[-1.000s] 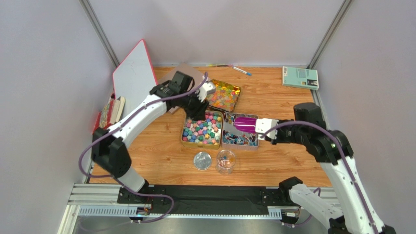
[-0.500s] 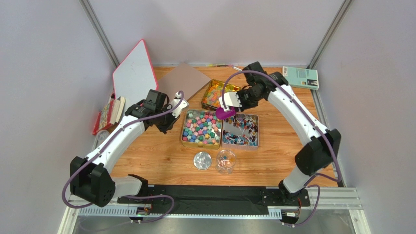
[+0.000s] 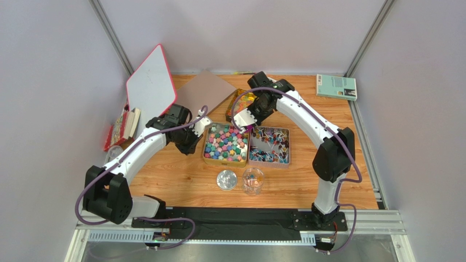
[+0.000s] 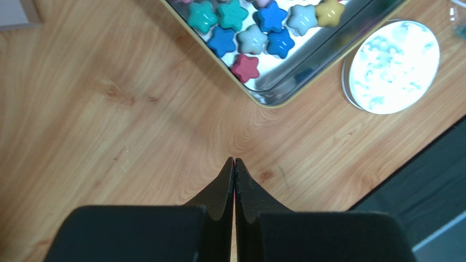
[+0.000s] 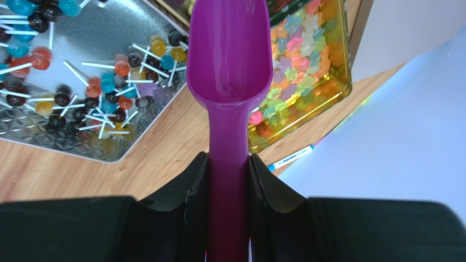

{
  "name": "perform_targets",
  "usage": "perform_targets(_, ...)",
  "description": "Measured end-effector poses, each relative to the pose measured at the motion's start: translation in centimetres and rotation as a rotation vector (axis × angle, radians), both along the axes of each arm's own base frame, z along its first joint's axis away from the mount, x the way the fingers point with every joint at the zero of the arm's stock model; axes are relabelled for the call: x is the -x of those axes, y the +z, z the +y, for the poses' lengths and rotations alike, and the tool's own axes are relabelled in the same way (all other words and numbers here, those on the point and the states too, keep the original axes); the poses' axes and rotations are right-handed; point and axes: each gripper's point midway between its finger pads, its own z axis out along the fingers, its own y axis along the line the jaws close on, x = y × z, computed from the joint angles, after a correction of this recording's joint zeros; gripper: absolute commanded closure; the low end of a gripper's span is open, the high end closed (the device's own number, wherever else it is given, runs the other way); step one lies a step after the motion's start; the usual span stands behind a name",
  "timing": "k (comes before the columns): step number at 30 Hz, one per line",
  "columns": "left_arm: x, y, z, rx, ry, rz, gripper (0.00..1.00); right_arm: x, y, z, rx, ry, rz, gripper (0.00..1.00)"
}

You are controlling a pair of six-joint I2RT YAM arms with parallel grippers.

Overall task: Pack the candies
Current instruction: Scoop the fake candies from the storage box.

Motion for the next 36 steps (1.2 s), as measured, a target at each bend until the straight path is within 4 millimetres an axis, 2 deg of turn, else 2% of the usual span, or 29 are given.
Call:
perform_targets(5,1.5,0.0,-0.5,0.045,0.022,0.048,1.0,-0.4,-0.9,1.0,0.093,0.052,-0.049,1.0)
perform_targets(8,2.4,0.8,-0.4,0.065,0.028,0.036,1.0,-0.6,-1.4,1.5,0.149,0.07,-0.079,1.0)
perform_targets(14,2.9,3.4,-0.3,0.112,0.039,-0.047,1.0,-0.8,-1.5,2.2,0.247,0.09,-0.142,1.0)
perform_targets(25,3.6,5.2,0.5,0.149,0.069,-0.1,1.0,-1.6,-2.5,2.6,0.294,0.008,-0.118,1.0)
perform_targets(29,3.8,5.6,0.5,0.159,0.069,-0.111,1.0,-0.9,-4.1,2.0,0.322,-0.026,-0.061,1.0)
perform_targets(36,3.9,6.0,0.6,0.169,0.074,-0.121,1.0,0.3,-4.7,2.3,0.328,-0.061,-0.033,1.0)
